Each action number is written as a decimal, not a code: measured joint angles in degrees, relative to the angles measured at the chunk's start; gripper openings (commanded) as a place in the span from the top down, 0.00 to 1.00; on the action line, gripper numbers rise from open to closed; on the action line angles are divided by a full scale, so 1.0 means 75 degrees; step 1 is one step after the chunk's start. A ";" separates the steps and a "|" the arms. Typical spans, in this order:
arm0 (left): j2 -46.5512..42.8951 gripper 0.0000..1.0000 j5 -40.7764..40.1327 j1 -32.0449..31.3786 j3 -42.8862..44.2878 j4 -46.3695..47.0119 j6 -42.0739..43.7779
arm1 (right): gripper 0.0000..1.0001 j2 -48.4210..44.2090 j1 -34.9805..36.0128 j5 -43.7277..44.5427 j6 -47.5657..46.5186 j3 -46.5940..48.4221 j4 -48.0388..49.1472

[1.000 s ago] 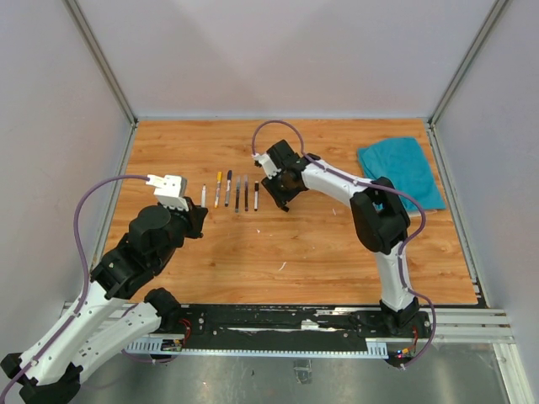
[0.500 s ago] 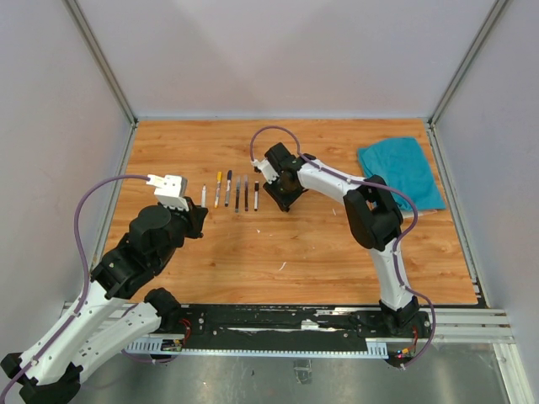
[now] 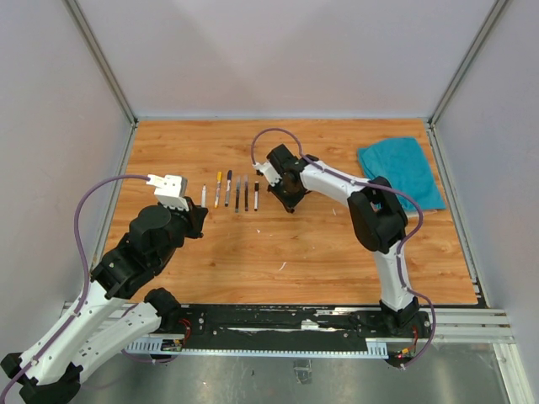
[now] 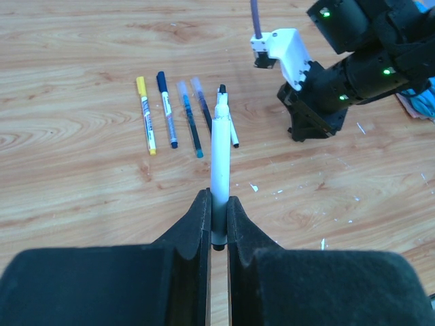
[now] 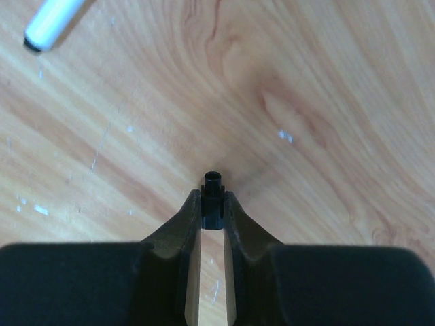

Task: Insert the pens into the pen caps
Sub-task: Move the pen cap to the center of the board, then adjust the pen cap at the center of the board, then pick up the pen cap from the center of the board.

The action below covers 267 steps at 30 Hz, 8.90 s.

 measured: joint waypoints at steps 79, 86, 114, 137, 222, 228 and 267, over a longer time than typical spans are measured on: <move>-0.0050 1.00 0.0000 0.0000 -0.0006 0.0000 0.0006 | 0.23 -0.5010 0.2958 0.2008 0.4401 -0.5598 0.2331; -0.0064 0.99 0.0000 0.0000 -0.0015 0.0000 0.0006 | 0.24 -0.4733 0.2984 0.2381 0.7804 -0.5523 0.1955; -0.0061 1.00 0.0003 0.0000 -0.0055 0.0003 0.0009 | 0.46 -0.2535 0.3413 0.2597 0.9821 -0.3666 0.0149; -0.0102 0.99 0.0023 0.0000 -0.0055 0.0003 0.0009 | 0.78 -0.2396 0.3413 0.2600 0.9780 -0.3622 0.0143; -0.0093 0.99 0.0035 0.0000 -0.0055 0.0003 0.0012 | 0.66 -0.3334 0.3354 0.2346 0.8734 -0.4908 0.0968; -0.0093 1.00 0.0038 0.0000 -0.0055 0.0003 0.0012 | 0.70 -0.3322 0.3354 0.2314 0.8714 -0.4905 0.1029; 0.0012 0.99 0.0187 0.0000 -0.0055 0.0058 0.0012 | 0.99 -0.3713 0.3357 0.2171 0.7810 -0.4957 0.0976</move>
